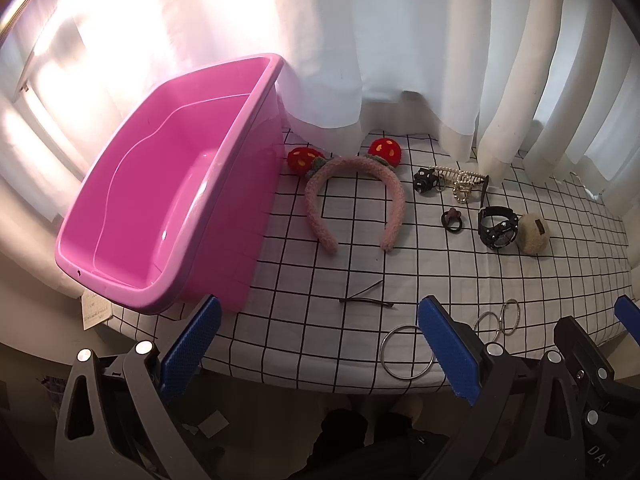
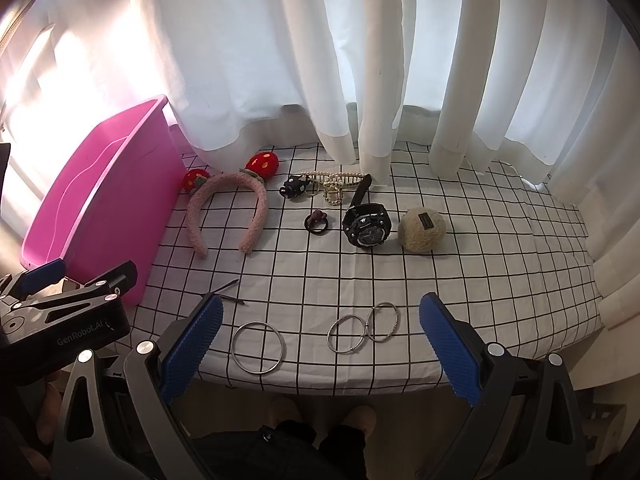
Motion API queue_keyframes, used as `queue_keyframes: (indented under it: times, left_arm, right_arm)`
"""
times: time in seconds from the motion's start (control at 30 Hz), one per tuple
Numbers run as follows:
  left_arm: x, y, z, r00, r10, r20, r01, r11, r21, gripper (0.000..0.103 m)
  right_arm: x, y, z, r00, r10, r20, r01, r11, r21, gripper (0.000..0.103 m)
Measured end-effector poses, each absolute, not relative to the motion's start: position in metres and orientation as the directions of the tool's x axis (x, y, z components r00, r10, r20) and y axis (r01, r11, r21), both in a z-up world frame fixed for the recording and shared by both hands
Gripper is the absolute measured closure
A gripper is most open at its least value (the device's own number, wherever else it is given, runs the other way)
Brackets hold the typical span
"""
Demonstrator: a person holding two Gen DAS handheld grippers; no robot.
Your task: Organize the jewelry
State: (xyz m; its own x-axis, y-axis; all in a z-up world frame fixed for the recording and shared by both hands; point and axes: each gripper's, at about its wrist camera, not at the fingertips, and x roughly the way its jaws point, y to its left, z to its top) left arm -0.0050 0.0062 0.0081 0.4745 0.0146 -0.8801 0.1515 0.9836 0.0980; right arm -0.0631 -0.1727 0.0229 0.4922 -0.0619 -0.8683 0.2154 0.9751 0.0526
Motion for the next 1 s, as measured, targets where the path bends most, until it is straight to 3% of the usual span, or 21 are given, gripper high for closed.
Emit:
queue_keyframes:
  times: [1.0]
  left_arm:
    - [-0.0072, 0.0070, 0.0070, 0.476, 0.015, -0.879, 0.154, 0.983, 0.101, 0.006]
  right_arm:
    - [-0.0625, -0.1725, 0.0226, 0.494, -0.057, -0.868, 0.218, 0.974, 0.060, 0.009]
